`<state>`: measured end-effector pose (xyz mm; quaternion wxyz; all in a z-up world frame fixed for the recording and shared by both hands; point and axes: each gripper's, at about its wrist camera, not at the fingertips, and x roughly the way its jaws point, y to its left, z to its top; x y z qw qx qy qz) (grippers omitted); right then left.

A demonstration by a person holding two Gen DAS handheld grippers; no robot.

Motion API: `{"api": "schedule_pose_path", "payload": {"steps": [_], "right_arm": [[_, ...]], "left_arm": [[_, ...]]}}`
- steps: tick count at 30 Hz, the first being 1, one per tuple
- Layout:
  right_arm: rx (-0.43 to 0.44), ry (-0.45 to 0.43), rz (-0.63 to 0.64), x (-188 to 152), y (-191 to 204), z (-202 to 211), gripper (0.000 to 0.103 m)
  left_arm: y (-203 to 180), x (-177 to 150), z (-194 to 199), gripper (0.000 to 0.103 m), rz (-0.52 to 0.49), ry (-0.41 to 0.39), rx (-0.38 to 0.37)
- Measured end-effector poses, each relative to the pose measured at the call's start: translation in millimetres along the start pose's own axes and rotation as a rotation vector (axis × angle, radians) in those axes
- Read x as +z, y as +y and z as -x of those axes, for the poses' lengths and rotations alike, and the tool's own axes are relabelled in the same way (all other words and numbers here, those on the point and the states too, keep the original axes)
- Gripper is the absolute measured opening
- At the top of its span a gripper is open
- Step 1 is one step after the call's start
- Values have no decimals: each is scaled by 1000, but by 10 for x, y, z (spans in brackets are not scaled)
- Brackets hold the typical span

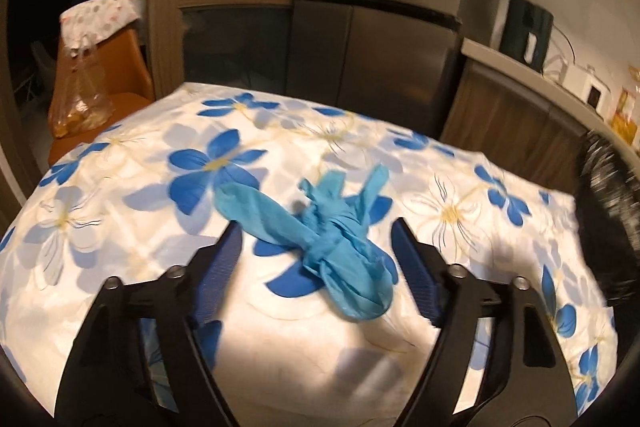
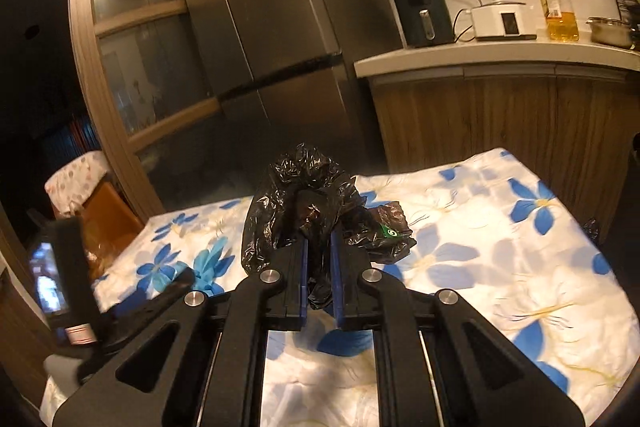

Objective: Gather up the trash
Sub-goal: 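Grasp the blue glove with the left tool while the right tool grasps the black bag, then carry the blue glove and black bag in both tools over the black bin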

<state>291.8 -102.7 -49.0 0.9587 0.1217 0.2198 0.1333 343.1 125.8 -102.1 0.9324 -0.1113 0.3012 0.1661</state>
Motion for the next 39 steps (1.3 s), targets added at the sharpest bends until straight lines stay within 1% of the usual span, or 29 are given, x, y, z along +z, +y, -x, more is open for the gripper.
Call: {"api": "schedule_pose_path", "payload": {"steps": [2, 3, 5, 6, 7, 11, 14, 19, 22, 25, 30, 35, 39], "right_arm": [[-1, -8, 1, 8, -30, 80, 10], [2, -10, 1, 11, -52, 125, 10], [0, -15, 0, 9, -83, 189, 10], [-1, -16, 1, 13, -97, 215, 10], [-3, -20, 1, 7, -117, 256, 10], [-17, -34, -6, 0, -191, 407, 10], [-28, -43, -6, -5, -241, 516, 10], [-48, -65, -15, 13, -363, 730, 10], [-61, -81, -22, 19, -426, 876, 10], [-70, -93, -31, 17, -501, 1010, 10], [-101, -115, -57, 22, -705, 1275, 10], [-154, -161, -72, 91, -972, 1575, 10], [-217, -205, -96, 167, -1296, 1838, 10]], "left_arm": [[-28, -11, -62, 55, -14, 26, -10], [-34, -18, -90, 52, -17, 40, -12], [-28, -31, -138, 38, -14, 66, -25], [-26, -35, -155, 35, -14, 73, -30], [-25, -41, -166, 30, -14, 79, -32], [-38, -45, -126, 16, -17, 67, -41], [-37, -49, -25, 12, -7, 43, -58], [-23, -113, 284, 10, 40, 7, -112], [-116, -191, 536, 10, 27, -23, -143], [-253, -263, 739, 10, 7, -33, -178], [-630, -336, 1108, 9, -57, -71, -249], [-1064, -389, 1442, 9, -107, -98, -332], [-1546, -417, 1748, 10, -162, -131, -421]]}}
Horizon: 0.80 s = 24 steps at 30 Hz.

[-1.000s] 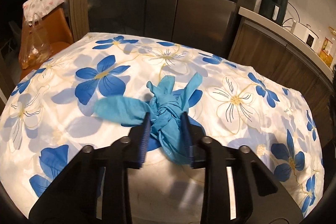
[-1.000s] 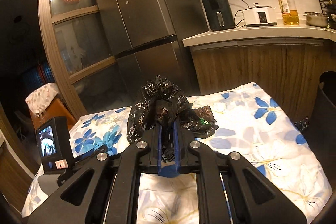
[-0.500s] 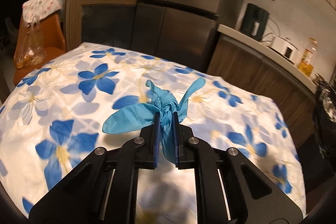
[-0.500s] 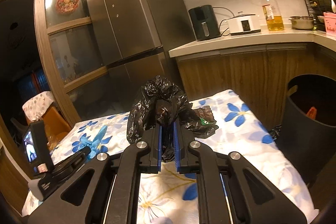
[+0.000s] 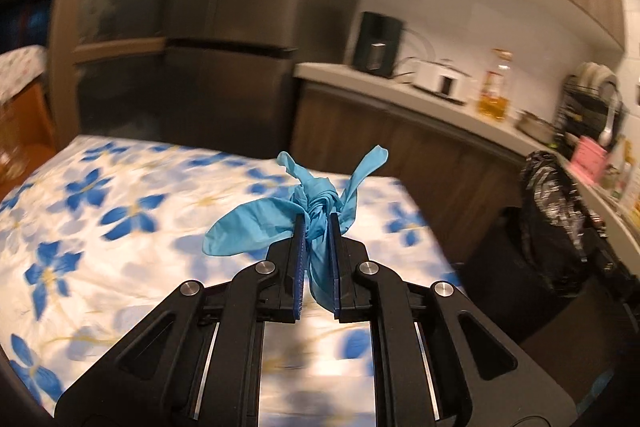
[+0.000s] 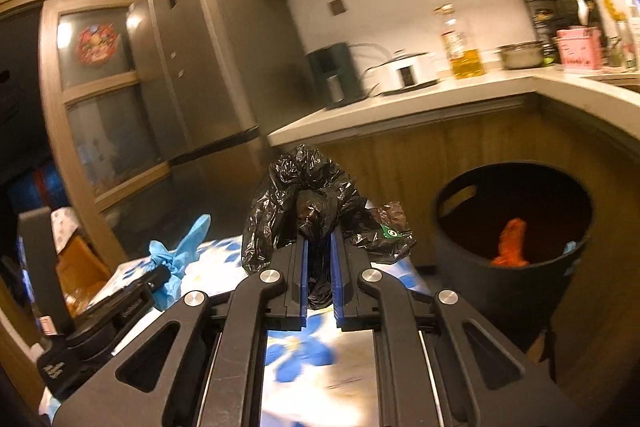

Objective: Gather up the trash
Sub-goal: 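Carry the blue glove and black bag in both tools over the black bin, then open both tools to drop the glove and black bag into the bin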

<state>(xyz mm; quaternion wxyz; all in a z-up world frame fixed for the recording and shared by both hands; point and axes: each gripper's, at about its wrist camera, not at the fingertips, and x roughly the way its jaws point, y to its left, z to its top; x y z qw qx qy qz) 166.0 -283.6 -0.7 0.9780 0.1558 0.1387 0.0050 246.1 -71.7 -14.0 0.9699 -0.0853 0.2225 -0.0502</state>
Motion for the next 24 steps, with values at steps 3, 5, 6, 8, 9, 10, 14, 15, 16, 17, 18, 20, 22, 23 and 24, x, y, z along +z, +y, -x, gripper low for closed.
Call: {"api": "schedule_pose_path", "payload": {"steps": [3, 5, 6, 8, 9, 10, 14, 15, 16, 17, 18, 20, 22, 23, 24], "right_arm": [[-66, -37, -20, 133, -323, 106, 10], [-115, -59, -42, 223, -573, 170, 10], [-136, -67, -49, 258, -676, 189, 10], [-175, -82, -58, 318, -859, 221, 10], [-192, -86, -62, 350, -957, 235, 10], [-210, -89, -69, 384, -1042, 234, 10], [-244, -94, -92, 465, -1305, 176, 10], [-246, -91, -93, 469, -1351, 162, 10], [-252, -87, -93, 474, -1394, 142, 10], [-255, -82, -92, 477, -1440, 103, 10], [-257, -76, -93, 477, -1472, 71, 10], [-264, -67, -93, 474, -1525, 14, 11], [-271, -59, -94, 464, -1567, -30, 11], [-273, -51, -96, 459, -1600, -53, 11], [-271, -46, -101, 466, -1639, -73, 12]], "left_arm": [[-452, 51, 7, 10, -43, -15, -75], [-773, 76, -11, 10, -68, -22, -128], [-953, 83, -21, 10, -84, -28, -156], [-1248, 78, -47, 10, -113, -38, -201], [-1430, 73, -73, 10, -128, -42, -228], [-1551, 63, -98, 10, -138, -43, -245], [-1983, 19, -230, 10, -174, -39, -316], [-2078, 4, -268, 10, -183, -40, -330], [-2150, -7, -307, 10, -191, -38, -339], [-2201, -27, -345, 10, -196, -35, -345], [-2254, -36, -394, 10, -199, -27, -350], [-2334, -51, -484, 10, -205, -19, -368], [-2370, -65, -531, 10, -213, -16, -381], [-2391, -74, -558, 10, -217, -13, -391], [-2438, -82, -597, 10, -224, -10, -403]]}}
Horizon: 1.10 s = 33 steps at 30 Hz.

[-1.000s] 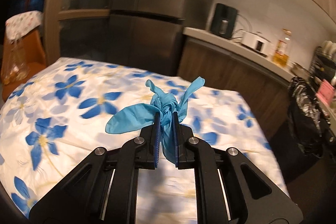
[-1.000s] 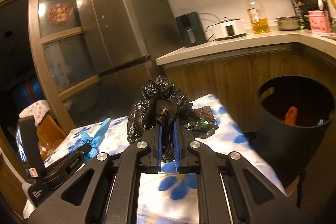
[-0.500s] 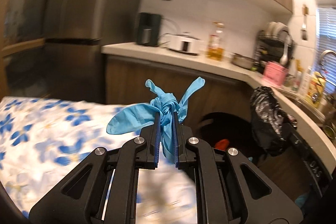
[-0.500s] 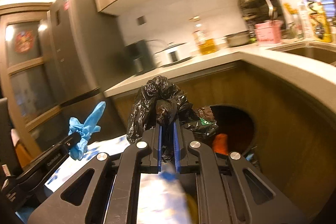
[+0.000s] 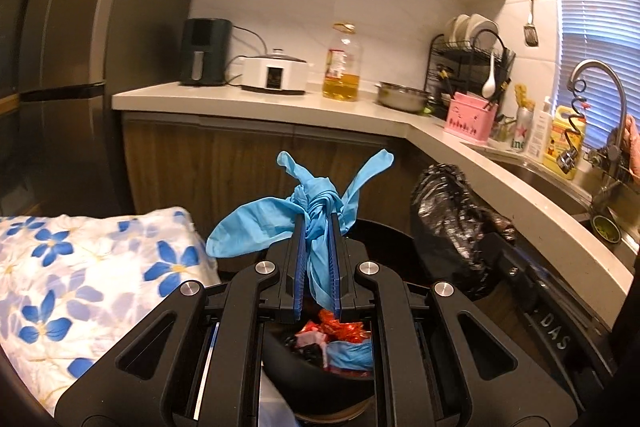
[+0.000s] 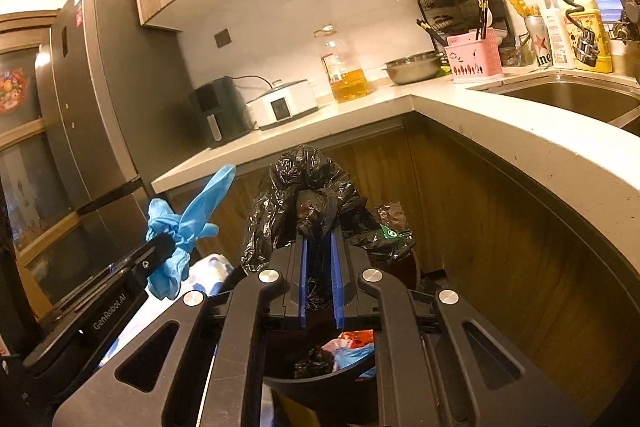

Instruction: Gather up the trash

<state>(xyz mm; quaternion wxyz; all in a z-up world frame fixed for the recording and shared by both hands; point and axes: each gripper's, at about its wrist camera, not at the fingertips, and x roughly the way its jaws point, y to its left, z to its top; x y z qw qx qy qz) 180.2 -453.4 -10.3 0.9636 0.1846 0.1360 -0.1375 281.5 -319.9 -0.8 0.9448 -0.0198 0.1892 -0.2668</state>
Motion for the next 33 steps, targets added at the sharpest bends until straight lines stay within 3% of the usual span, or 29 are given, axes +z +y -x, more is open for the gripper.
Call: {"api": "schedule_pose_path", "payload": {"steps": [4, 9, 11, 13, 17, 19, 21, 23, 26, 33], "right_arm": [[1, 21, 2, -8, -40, -100, 21], [-5, 44, 2, -32, -71, -205, 25], [-12, 49, 0, -39, -82, -218, 25], [-15, 50, -2, -35, -93, -216, 34], [-31, 49, -3, -41, -106, -172, 49], [-35, 54, 2, -41, -104, -149, 53], [-47, 57, 21, -53, -66, -86, 65], [-50, 64, 44, -78, 4, -18, 71], [-58, 89, 115, -162, 198, 130, 81], [-51, 96, 204, -320, 534, 561, 87]], "left_arm": [[-26, -24, -140, 11, -10, 13, -12], [48, -73, -261, 20, -7, 55, -36], [50, -94, -265, 34, -21, 50, -26], [90, -101, -256, 49, -13, 46, -22], [241, -102, -195, 62, 36, 45, 18], [308, -106, -105, 72, 45, 36, 62], [388, -124, 60, 81, 47, 7, 115], [452, -157, 226, 89, 40, -13, 163], [553, -209, 502, 91, 27, -29, 231], [790, -374, 1228, 96, 40, -37, 325]]}}
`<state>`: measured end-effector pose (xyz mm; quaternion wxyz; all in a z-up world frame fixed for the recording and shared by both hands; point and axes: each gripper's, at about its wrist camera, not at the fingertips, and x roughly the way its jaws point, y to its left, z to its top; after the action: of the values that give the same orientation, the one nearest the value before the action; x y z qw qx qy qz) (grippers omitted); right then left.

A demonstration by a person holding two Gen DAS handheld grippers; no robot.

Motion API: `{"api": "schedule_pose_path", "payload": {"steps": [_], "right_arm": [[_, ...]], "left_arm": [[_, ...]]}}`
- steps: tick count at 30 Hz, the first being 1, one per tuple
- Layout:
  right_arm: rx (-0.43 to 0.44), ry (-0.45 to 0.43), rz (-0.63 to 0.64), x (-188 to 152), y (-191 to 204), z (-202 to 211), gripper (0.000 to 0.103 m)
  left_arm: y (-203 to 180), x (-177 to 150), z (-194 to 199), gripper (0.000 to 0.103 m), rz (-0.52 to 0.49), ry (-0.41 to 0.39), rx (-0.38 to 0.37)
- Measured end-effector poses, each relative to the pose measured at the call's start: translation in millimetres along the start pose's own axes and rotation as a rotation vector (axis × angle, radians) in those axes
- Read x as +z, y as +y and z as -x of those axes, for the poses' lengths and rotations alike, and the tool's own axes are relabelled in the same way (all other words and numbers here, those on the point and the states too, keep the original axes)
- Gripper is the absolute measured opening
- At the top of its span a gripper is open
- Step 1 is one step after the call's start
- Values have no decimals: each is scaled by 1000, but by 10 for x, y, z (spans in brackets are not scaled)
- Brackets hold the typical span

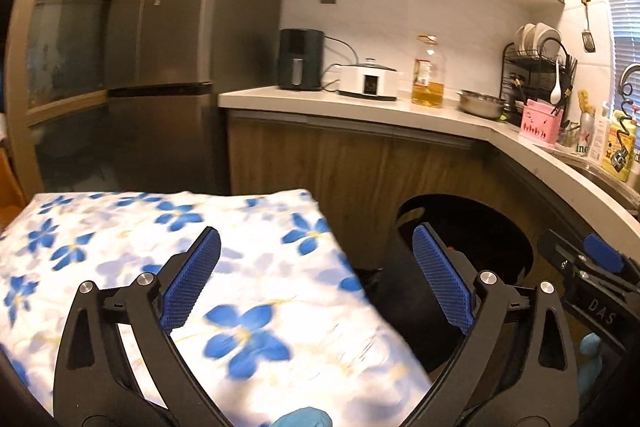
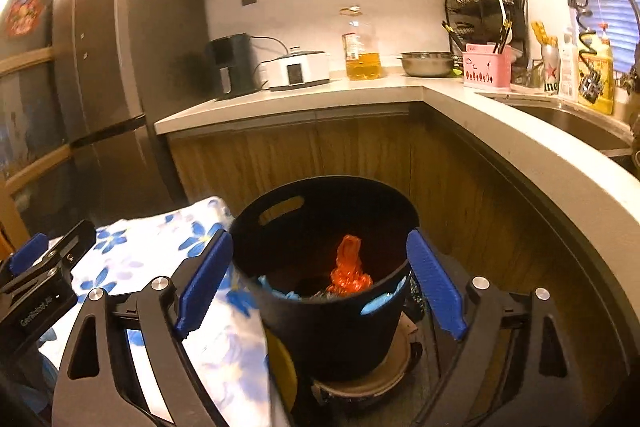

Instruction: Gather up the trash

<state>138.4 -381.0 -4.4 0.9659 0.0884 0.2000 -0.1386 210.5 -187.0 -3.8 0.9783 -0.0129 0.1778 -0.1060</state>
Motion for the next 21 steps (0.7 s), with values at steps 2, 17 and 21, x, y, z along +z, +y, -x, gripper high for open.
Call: {"api": "schedule_pose_path", "payload": {"steps": [2, 17, 21], "right_arm": [[1, 7, 13, -49, 78, 155, 87], [-78, -35, 59, -347, 462, 1166, 94], [-78, -56, 67, -413, 496, 1401, 94]], "left_arm": [[117, -47, 174, 97, 3, -2, 14], [519, -405, 1196, 97, 27, 16, 11], [560, -454, 1399, 97, 39, 9, 4]]}}
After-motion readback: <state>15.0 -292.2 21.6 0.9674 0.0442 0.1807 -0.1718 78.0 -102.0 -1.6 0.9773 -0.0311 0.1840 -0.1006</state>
